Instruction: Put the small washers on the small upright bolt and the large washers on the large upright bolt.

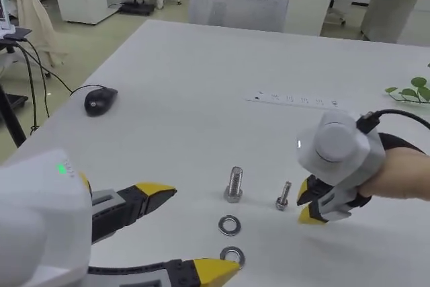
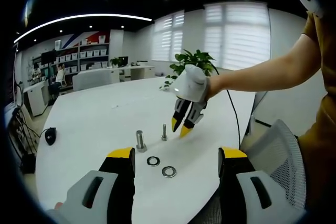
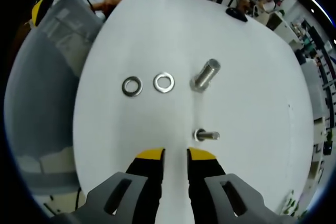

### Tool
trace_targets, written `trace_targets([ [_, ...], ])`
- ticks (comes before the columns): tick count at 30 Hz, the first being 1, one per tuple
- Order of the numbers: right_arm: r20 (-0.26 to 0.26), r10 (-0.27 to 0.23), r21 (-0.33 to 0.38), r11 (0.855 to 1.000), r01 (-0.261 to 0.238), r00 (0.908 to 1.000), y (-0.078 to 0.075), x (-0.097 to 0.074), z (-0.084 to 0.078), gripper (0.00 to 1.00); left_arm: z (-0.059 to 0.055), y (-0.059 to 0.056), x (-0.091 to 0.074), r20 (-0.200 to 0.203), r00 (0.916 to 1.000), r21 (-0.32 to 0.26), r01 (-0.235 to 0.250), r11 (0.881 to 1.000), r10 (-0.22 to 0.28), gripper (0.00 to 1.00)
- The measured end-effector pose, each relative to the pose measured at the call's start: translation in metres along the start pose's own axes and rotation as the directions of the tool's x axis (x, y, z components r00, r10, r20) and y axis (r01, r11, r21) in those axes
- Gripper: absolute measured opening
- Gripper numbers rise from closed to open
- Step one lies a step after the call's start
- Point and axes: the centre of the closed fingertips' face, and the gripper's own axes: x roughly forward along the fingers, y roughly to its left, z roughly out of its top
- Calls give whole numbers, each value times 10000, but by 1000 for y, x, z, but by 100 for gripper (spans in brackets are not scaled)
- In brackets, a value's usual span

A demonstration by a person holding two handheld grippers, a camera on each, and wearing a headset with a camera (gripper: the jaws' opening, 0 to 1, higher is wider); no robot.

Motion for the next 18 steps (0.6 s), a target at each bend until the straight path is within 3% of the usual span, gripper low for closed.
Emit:
trace_targets([
  [10,239,317,-169,9994,-313,9992,28,1,17,18,0,-7,-9,-9,10000,160,26,9999,-26,63],
  [18,225,809,-530,9954,-797,9965,50,13,35,18,3,-8,-13,153,9999,153,-28,9999,26,63],
])
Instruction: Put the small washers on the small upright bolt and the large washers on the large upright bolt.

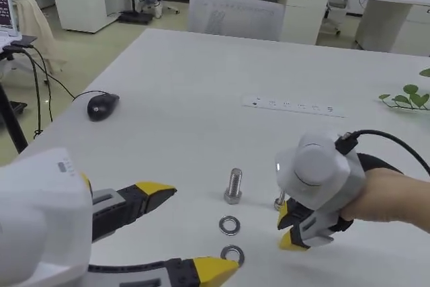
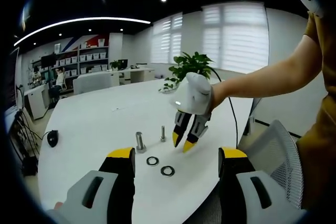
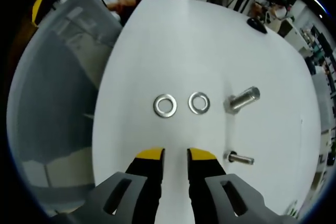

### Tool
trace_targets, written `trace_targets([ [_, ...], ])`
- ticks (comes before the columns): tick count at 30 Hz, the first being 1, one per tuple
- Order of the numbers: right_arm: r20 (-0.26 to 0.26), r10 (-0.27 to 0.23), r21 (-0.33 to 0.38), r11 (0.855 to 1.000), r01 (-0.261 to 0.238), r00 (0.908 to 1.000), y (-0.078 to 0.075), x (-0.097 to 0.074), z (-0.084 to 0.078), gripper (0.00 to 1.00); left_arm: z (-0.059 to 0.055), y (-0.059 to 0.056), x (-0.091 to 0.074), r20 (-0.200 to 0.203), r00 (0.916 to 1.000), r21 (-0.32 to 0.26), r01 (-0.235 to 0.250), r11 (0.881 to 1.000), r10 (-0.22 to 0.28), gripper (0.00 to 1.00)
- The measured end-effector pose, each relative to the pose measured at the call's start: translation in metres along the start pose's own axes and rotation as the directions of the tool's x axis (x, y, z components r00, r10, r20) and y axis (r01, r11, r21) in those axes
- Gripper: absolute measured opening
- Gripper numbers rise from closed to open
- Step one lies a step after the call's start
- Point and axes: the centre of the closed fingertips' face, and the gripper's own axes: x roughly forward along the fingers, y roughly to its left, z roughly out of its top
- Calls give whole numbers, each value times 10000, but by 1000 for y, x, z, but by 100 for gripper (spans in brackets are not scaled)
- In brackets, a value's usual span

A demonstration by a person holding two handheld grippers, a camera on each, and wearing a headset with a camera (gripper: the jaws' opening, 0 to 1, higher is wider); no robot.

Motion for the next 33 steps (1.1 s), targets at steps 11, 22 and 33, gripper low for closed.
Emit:
trace_targets([
  [11,232,412,-475,9981,-401,9989,10,21,32,23,3,5,-1,259,9996,-100,-142,9998,144,64],
  [22,340,864,-549,9949,-844,9957,11,38,44,30,-4,16,0,105,9991,-319,-411,9986,415,63],
  [33,354,1103,-936,9899,-1065,9933,11,44,45,31,-4,20,6,126,9989,-474,-451,9979,457,64],
])
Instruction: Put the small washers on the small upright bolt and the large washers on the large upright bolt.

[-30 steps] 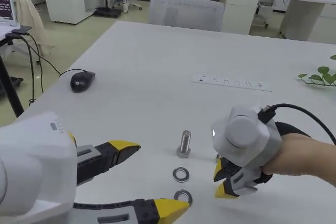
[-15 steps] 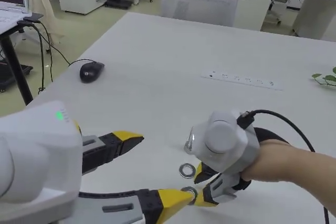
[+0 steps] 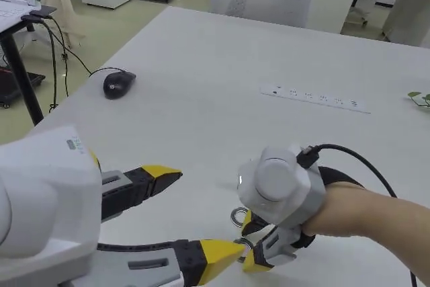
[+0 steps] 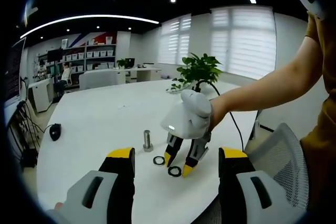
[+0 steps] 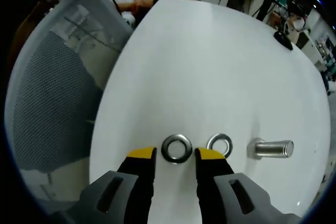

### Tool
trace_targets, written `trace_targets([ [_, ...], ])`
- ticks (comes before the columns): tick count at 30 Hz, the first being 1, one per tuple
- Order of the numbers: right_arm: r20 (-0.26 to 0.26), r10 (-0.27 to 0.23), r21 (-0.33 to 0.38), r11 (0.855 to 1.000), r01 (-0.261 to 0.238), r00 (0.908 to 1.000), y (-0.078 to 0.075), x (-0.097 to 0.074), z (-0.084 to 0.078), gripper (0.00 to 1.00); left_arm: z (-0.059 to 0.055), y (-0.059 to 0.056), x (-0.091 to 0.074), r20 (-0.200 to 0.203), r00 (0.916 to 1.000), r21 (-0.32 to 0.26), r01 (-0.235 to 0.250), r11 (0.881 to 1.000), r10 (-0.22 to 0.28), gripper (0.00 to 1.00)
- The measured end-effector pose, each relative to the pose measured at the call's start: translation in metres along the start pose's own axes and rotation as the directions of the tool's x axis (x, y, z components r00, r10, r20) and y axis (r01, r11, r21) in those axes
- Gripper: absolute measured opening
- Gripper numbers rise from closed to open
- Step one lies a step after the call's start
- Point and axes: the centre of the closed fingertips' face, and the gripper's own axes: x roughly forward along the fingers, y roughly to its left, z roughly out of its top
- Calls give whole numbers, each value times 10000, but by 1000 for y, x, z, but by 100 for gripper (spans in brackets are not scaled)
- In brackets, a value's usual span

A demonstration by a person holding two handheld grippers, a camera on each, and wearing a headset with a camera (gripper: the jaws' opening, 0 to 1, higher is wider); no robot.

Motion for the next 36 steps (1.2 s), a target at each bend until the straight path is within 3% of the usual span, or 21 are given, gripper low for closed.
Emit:
trace_targets([
  [16,-345,100,-559,9984,-119,9994,5,1,1,25,-5,0,5,-76,9999,-91,-82,9999,81,63],
  [36,-207,96,-264,9996,-101,9997,4,1,3,23,-9,1,2,-237,9996,-85,-185,9998,183,63],
])
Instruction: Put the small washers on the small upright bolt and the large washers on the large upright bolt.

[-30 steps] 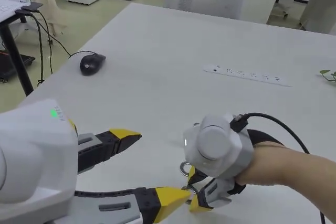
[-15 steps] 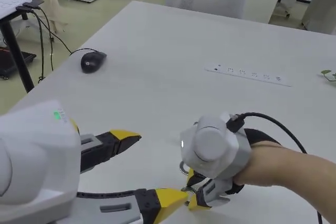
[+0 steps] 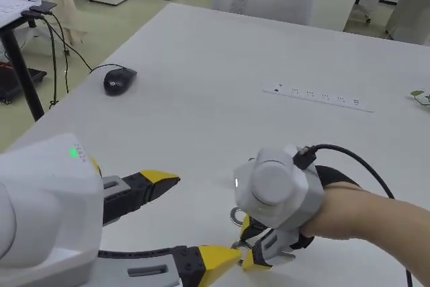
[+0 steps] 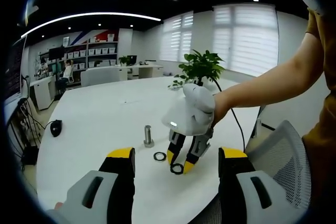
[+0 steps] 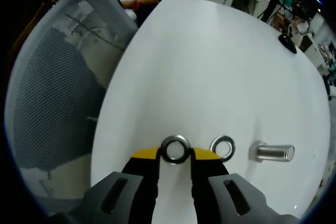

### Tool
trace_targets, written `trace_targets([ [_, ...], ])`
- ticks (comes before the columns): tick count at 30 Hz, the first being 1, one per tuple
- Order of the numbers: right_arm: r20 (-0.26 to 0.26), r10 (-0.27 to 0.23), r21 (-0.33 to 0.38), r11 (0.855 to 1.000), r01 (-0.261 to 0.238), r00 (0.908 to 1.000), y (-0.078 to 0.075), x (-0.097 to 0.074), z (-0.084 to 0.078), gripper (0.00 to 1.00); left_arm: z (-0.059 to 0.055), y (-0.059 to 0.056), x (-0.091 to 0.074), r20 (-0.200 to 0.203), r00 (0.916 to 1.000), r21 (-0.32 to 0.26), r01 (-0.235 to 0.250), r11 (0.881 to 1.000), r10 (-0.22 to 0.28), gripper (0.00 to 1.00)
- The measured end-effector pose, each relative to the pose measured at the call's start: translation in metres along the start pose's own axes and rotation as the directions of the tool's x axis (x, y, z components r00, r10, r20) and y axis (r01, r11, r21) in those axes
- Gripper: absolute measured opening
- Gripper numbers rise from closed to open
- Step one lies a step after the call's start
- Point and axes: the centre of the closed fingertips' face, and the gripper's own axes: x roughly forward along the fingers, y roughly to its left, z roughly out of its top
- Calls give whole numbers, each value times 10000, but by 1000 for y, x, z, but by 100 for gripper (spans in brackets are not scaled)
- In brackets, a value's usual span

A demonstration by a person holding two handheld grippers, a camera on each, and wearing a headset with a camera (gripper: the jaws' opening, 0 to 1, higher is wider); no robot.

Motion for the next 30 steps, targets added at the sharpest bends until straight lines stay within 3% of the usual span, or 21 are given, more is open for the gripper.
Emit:
trace_targets([
  [9,-54,-66,-64,10000,65,10000,-1,-3,-2,22,1,1,0,16,10000,20,41,10000,-41,63],
  [18,44,-304,-75,9995,304,9995,-6,-17,-3,22,2,-1,3,9,9999,51,159,9999,-159,63],
  [30,161,-1281,-102,9917,1282,9916,-45,-61,1,22,-1,-2,3,-71,9998,60,194,9998,-193,63],
])
